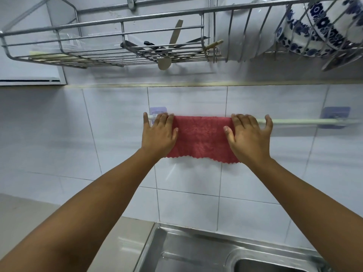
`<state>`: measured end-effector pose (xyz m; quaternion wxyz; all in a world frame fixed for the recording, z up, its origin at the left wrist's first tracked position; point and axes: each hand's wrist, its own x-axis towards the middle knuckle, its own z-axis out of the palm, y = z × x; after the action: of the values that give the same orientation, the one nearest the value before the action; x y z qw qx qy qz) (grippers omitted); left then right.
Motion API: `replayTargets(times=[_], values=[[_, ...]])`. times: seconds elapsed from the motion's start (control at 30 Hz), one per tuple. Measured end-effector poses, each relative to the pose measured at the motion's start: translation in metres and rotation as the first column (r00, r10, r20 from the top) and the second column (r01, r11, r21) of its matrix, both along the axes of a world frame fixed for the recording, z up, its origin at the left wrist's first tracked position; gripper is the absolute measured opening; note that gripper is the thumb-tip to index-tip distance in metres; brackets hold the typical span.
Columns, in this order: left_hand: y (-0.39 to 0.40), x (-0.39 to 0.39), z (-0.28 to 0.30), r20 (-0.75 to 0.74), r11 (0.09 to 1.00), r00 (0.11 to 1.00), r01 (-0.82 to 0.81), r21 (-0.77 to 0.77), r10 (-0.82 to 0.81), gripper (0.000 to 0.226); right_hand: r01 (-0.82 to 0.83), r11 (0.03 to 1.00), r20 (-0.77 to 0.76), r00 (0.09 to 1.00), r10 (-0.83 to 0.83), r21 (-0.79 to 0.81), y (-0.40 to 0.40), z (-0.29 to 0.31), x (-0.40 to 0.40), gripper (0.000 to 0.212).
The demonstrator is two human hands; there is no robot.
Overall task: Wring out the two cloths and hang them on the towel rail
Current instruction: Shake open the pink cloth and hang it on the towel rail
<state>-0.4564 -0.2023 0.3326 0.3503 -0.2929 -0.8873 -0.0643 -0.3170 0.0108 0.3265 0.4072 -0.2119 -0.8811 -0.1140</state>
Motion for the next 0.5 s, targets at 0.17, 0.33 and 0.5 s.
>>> replayTargets(times=[0.17,0.33,0.5], values=[[-0.001,0.004,0.006,0.023,0.999,0.999,-0.022,-0.024,0.022,0.055,0.010,1.000,0.059,0.998,-0.009,-0.019,-0.004,0.001,0.005,0.063],[0.002,0.015,0.014,0.113,0.988,0.988,-0.096,-0.117,0.109,0.061,0.016,0.998,0.154,0.988,-0.007,-0.056,-0.010,0.010,0.012,0.062],[-0.001,0.042,0.005,0.211,0.995,0.975,-0.047,-0.088,0.065,0.067,-0.039,0.989,0.127,0.990,0.058,-0.146,-0.013,0.006,0.034,0.057]])
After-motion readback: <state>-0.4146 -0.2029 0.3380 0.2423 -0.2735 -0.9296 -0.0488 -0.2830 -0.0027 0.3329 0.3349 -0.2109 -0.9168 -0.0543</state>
